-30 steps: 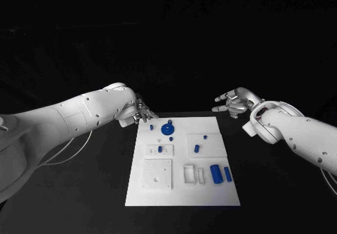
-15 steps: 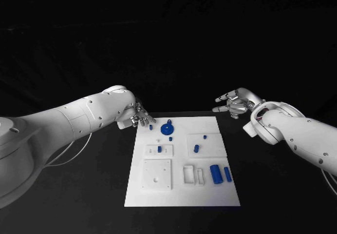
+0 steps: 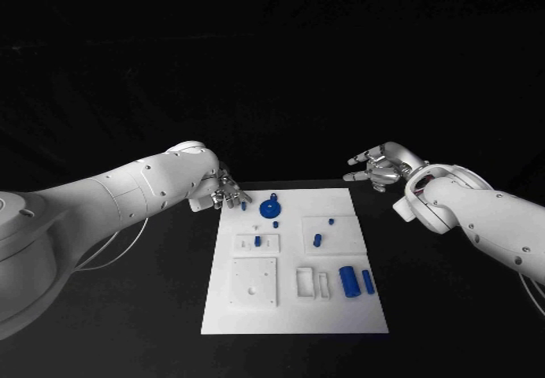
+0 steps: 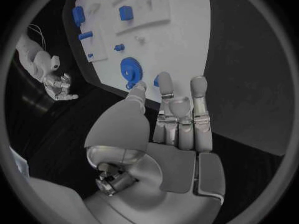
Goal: Assemble the parts on the task board
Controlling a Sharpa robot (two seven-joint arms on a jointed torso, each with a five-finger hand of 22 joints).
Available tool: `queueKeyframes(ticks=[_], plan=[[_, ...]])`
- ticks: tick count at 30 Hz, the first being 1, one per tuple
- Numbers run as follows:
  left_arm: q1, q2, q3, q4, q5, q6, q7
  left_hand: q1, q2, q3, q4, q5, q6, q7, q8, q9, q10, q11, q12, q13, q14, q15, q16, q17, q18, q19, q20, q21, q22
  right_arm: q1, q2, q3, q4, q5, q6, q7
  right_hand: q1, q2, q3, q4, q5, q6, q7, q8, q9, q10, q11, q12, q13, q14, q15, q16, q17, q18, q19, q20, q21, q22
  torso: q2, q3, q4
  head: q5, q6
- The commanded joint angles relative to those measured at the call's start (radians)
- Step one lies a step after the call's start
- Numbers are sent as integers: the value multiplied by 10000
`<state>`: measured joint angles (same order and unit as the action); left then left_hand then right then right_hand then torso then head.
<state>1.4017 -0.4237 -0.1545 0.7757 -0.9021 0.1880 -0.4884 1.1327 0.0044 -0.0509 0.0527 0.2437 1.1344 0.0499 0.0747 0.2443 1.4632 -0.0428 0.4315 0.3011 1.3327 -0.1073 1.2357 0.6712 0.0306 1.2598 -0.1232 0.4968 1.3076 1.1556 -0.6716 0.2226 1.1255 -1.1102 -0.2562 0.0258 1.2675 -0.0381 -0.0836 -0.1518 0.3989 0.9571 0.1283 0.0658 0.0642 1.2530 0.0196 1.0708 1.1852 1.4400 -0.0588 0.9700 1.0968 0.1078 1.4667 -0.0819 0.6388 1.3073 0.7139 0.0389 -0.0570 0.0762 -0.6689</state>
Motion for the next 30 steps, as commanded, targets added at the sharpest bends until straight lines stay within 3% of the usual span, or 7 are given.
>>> queueKeyframes(ticks=[1,16,30], plan=[[-43,42,-5,-26,-9,274,123,-6,189,-40,-109,46,77,-11,-6,6,480,49,54,1,35,11,72,22,45,16,-19,65,188,-2,9,6,8,-89,5,38,1,45,7,30,62,-14,-25,-35,0,-66,-24,-53,-8,-36,16,-44,-4,180,504,64,-21,587,9,-3,3,-27,-7],[-115,73,-15,-107,127,214,194,154,698,6,-286,65,327,-111,-13,36,485,9,157,-11,81,-16,124,106,18,27,-45,99,187,-2,35,7,6,-89,21,41,1,45,7,30,62,-14,-25,-35,0,-66,-24,-53,-8,-36,16,-44,-4,180,504,64,-21,587,9,-14,12,-29,-71],[-132,100,-16,-118,423,-46,344,581,1180,244,-531,111,352,-155,5,89,493,-17,221,-35,138,-37,165,182,4,49,-66,134,192,-2,86,7,-38,-89,82,33,-6,69,9,30,61,49,-29,-31,4,-56,-28,-40,-2,-32,15,-50,-2,179,504,62,-11,582,13,-10,6,-29,-42]])
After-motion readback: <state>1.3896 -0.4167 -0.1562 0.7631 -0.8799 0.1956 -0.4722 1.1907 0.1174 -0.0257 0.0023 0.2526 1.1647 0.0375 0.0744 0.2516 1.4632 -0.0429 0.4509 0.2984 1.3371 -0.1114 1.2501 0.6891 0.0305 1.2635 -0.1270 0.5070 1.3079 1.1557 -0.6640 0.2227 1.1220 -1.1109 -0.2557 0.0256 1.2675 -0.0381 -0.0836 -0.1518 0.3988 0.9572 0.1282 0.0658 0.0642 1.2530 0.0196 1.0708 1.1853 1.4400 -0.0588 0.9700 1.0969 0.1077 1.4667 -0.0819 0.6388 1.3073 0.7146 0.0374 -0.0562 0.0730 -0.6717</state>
